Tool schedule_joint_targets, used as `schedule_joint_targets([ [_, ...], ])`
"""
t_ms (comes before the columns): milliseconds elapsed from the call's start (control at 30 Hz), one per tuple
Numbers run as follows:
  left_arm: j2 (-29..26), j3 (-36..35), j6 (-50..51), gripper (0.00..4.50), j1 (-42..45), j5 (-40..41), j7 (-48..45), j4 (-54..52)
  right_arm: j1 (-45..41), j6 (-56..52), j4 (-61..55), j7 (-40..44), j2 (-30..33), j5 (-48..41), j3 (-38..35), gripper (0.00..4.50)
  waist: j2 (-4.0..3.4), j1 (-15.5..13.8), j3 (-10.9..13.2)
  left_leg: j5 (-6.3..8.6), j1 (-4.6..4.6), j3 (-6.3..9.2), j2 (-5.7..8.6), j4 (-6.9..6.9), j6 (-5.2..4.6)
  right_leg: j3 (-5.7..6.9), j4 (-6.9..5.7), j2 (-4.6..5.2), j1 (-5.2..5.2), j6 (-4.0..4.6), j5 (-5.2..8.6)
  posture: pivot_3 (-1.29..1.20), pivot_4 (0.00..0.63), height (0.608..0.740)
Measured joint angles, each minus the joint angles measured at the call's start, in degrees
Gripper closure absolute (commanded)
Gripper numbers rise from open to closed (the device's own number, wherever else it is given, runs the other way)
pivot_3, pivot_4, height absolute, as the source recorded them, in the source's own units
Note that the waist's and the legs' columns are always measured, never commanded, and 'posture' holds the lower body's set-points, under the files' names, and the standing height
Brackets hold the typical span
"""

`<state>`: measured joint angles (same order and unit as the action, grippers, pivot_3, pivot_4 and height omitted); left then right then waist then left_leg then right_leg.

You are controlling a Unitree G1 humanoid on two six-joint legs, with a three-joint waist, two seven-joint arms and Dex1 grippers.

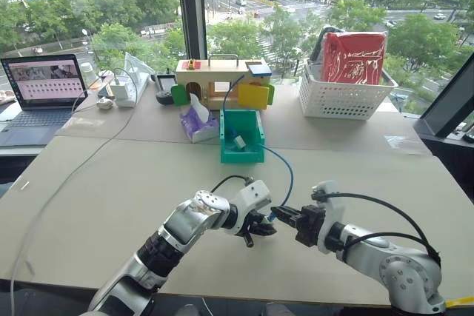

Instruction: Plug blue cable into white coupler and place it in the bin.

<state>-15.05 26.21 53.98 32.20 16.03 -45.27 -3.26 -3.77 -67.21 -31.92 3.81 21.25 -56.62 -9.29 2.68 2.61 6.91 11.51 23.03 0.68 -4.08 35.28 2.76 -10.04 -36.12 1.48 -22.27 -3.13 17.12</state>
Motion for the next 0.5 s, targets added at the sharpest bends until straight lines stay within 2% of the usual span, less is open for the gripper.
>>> schedule_joint_targets([
  [33,0.25,-0.74,0.01,1.42,0.06,0.53,-0.16,0.2,-0.02,-0.87,0.02,-0.7,0.01,-0.48,-0.62,4.5,-0.04,0.03,0.1,-0.04,0.26,0.04,0.02,0.0,-0.03,-0.01,0.0,-0.01,-0.19,-0.1,-0.09,0.0,0.15,0.715],
  [67,0.38,-0.98,-0.09,0.99,0.61,1.04,-0.35,0.45,-0.2,-2.1,0.08,-1.84,0.12,-1.66,-1.79,4.5,-0.11,0.19,0.17,-0.07,0.45,0.09,0.05,0.01,-0.07,-0.02,-0.01,-0.02,-0.33,-0.56,-0.36,0.0,0.15,0.715],
  [167,0.28,-1.39,-1.6,0.08,2.01,1.1,-0.51,1.18,-2.77,-5.11,0.3,-4.31,0.93,-6.27,-4.47,4.5,-0.46,0.25,0.45,-0.07,0.99,0.2,0.13,-0.01,-0.09,-0.02,-0.02,-0.02,-0.74,-0.4,-0.46,0.0,0.15,0.715],
  [267,-1.1,-1.69,-6.35,0.08,1.63,0.66,-1.31,2.09,-5.24,-5.71,2.15,-6.89,2.1,-11.58,-8.82,4.5,-0.58,-0.13,0.7,-0.07,1.24,0.29,0.16,0.0,-0.1,0.03,-0.04,-0.02,-0.93,-0.25,-0.54,0.0,0.15,0.715],
  [400,-6.4,-2.25,-13.86,0.08,-0.46,-0.27,-4.74,1.56,-9.58,-5.72,7.66,-8.64,6.87,-16.96,-13.83,4.5,-0.78,-0.04,1.19,-0.07,1.28,0.27,0.19,0.04,-0.1,0.02,-0.01,0.01,-0.92,-0.24,-0.55,0.0,0.15,0.715],
  [500,-7.37,-5.43,-17.55,0.08,-3.15,0.02,-5.07,1.47,-18.85,-4.63,13.14,-8.81,10.41,-19.17,-15.42,4.5,-0.84,0.19,1.68,-0.1,1.27,0.29,0.19,0.1,-0.13,0.03,-0.15,-0.01,-0.97,-0.24,-0.57,0.0,0.15,0.715],
])
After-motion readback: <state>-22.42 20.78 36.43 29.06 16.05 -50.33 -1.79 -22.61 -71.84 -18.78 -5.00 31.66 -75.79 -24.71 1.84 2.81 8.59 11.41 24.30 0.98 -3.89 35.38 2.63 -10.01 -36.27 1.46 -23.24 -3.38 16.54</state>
